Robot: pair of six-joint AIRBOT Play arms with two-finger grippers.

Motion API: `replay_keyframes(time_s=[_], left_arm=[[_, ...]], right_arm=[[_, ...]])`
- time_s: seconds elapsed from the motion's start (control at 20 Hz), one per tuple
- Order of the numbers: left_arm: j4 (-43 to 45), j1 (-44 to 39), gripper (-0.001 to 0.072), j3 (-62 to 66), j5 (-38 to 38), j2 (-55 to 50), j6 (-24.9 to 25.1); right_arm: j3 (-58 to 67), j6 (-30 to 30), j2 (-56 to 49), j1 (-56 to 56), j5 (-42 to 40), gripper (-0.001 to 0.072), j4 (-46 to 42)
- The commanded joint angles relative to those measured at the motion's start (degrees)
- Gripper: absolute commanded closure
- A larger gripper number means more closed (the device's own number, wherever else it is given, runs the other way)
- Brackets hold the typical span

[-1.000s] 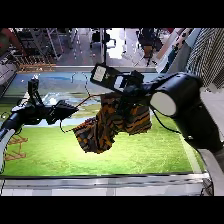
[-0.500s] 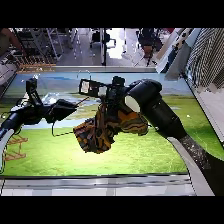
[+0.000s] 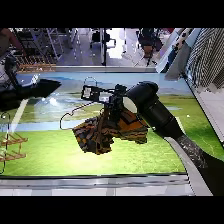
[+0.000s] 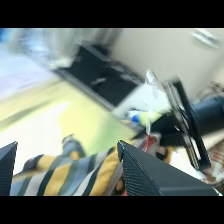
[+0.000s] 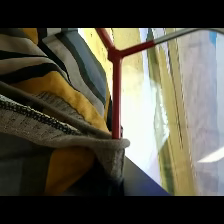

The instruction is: Fold the clothes and pants, and hang the long-sleeved shirts on hangers.

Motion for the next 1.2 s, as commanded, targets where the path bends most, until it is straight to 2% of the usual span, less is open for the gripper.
replay_keyframes(time_s=[0.0,0.05,0.1,0.15,0.35,0.6,0.8,0.95,1.15], left_arm=[[24.72,2.01,-0.0001,7.65,2.78,1.79,-34.73],[32.83,1.38,0.0000,7.50,0.37,2.51,-45.38],[37.00,0.35,0.0000,7.39,-3.06,2.67,-51.52],[37.05,-1.14,-0.0001,6.54,-5.97,2.64,-53.07],[25.14,-9.49,-0.0001,-0.94,-6.91,2.64,-53.09],[21.55,-18.34,-0.0002,-9.92,-3.23,0.35,-53.07],[12.70,-22.56,-0.0002,-10.03,-3.37,-6.84,-52.89],[3.82,-24.70,0.0009,-9.94,-3.02,-11.06,-51.41],[1.84,-27.10,0.0014,-9.88,2.14,-12.41,-49.33]], right_arm=[[-0.17,11.61,-0.04,-0.02,-2.86,0.0698,-8.17],[-0.17,17.09,-0.02,-0.02,-4.28,0.0698,-12.94],[-0.17,21.94,0.00,-0.02,-5.18,0.0698,-17.66],[-0.15,24.57,0.00,-0.02,-5.49,0.0698,-20.96],[-0.15,27.12,0.00,-0.02,-5.38,0.0698,-26.60],[0.55,30.84,0.11,0.00,-6.64,0.0698,-28.15],[0.85,30.80,1.53,0.04,-12.76,0.0697,-26.82],[0.85,30.69,2.08,0.04,-12.79,0.0697,-26.80],[0.85,30.69,2.08,0.04,-12.76,0.0696,-26.71]])
